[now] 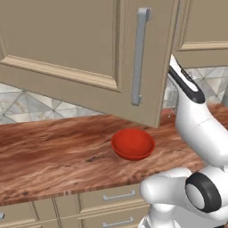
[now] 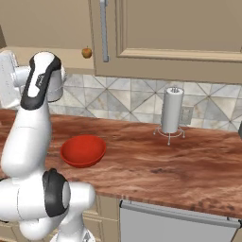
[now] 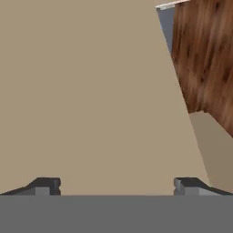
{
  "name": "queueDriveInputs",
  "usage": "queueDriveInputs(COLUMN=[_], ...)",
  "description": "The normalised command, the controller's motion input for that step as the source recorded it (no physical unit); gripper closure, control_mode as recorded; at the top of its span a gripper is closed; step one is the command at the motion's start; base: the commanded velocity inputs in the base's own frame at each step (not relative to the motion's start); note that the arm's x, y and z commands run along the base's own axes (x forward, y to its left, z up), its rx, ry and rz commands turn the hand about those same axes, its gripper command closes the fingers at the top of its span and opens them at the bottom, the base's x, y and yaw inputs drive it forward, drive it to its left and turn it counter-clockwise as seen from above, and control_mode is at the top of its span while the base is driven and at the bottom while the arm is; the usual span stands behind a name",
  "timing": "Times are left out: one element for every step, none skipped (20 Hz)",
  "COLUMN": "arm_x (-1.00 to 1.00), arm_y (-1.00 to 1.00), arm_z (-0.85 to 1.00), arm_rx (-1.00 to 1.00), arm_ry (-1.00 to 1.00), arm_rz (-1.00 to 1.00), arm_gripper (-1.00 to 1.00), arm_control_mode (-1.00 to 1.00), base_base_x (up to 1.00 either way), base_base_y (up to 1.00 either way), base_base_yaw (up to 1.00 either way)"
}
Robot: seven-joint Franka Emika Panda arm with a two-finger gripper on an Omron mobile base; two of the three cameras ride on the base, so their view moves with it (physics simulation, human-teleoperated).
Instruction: Open the cabinet. Pick the apple and peach from the cabinet and place them into the bowl. Then close the cabinet.
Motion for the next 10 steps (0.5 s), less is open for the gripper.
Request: queueDriveInputs(arm_x=[-0.89, -0.83, -0.66, -0.45, -0.04, 0.00, 0.00, 0.03, 0.00, 0.00], arm_y=[1.00, 1.00, 1.00, 1.00, 1.00, 0.81, 0.74, 0.40, 0.00, 0.00], arm_z=[0.00, -0.06, -0.11, -0.21, -0.32, -0.31, -0.26, -0.10, 0.00, 0.00], arm_rx=[-0.10, -0.09, -0.03, 0.00, 0.00, 0.00, 0.00, 0.00, 0.00, 0.00], arm_ry=[-0.40, -0.39, -0.34, -0.25, -0.04, -0.01, 0.00, 0.00, 0.00, 0.00], arm_rz=[0.00, 0.00, 0.00, 0.00, -0.06, -0.09, -0.09, -0.07, 0.00, 0.00], arm_gripper=[-1.00, -1.00, -1.00, -1.00, -1.00, -1.00, -1.00, -1.00, -1.00, -1.00], arm_control_mode=[-1.00, -1.00, -1.00, -1.00, -1.00, -1.00, -1.00, -1.00, -1.00, -1.00], base_base_x=[0.00, 0.00, 0.00, 0.00, 0.00, 0.00, 0.00, 0.00, 0.00, 0.00], base_base_y=[0.00, 0.00, 0.00, 0.00, 0.00, 0.00, 0.00, 0.00, 0.00, 0.00], base_base_yaw=[0.00, 0.00, 0.00, 0.00, 0.00, 0.00, 0.00, 0.00, 0.00, 0.00])
